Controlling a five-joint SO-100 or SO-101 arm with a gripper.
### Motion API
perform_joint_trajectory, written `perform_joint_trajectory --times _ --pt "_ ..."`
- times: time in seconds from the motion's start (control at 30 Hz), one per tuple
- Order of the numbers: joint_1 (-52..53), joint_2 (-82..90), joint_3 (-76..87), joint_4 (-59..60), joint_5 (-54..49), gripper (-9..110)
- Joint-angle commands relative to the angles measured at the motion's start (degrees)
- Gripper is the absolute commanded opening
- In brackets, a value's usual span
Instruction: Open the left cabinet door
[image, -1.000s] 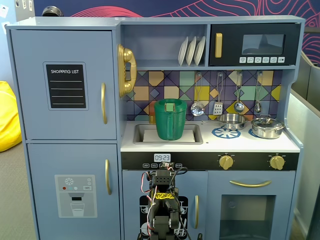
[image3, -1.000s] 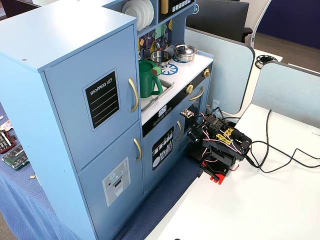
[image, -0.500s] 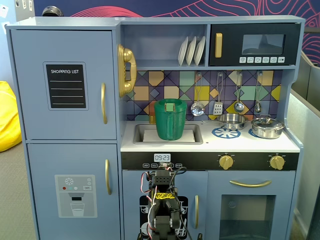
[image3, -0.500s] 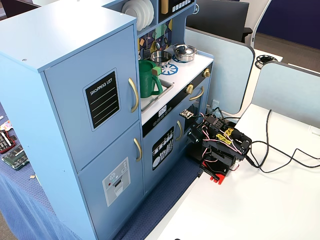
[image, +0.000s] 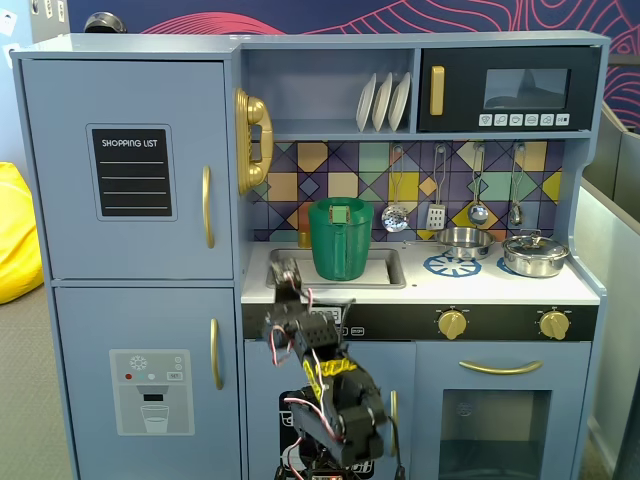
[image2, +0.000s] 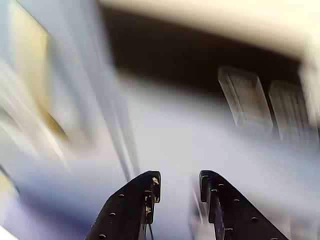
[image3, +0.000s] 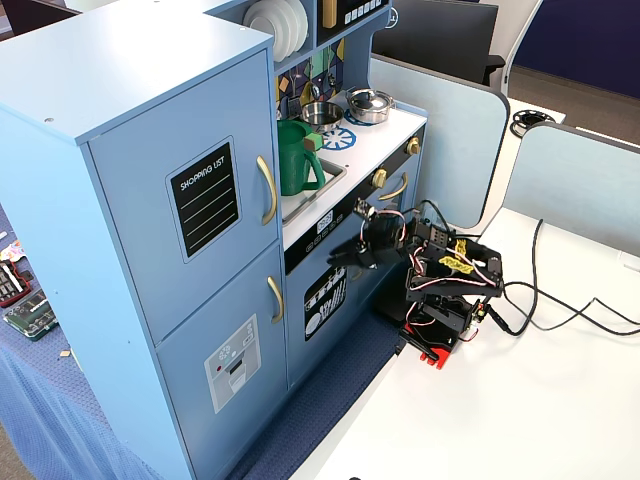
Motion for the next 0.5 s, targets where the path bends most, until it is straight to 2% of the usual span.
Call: perform_joint_trajectory --times 0.0,0.2,0.47 --pt "-4.75 -4.22 -14.15 -5.98 -2.11 0" --pt "-8.7 -11.43 -27.86 -9.14 -1.76 1" --pt "-9.93 -21.97 -41.04 -12.48 -1.67 11"
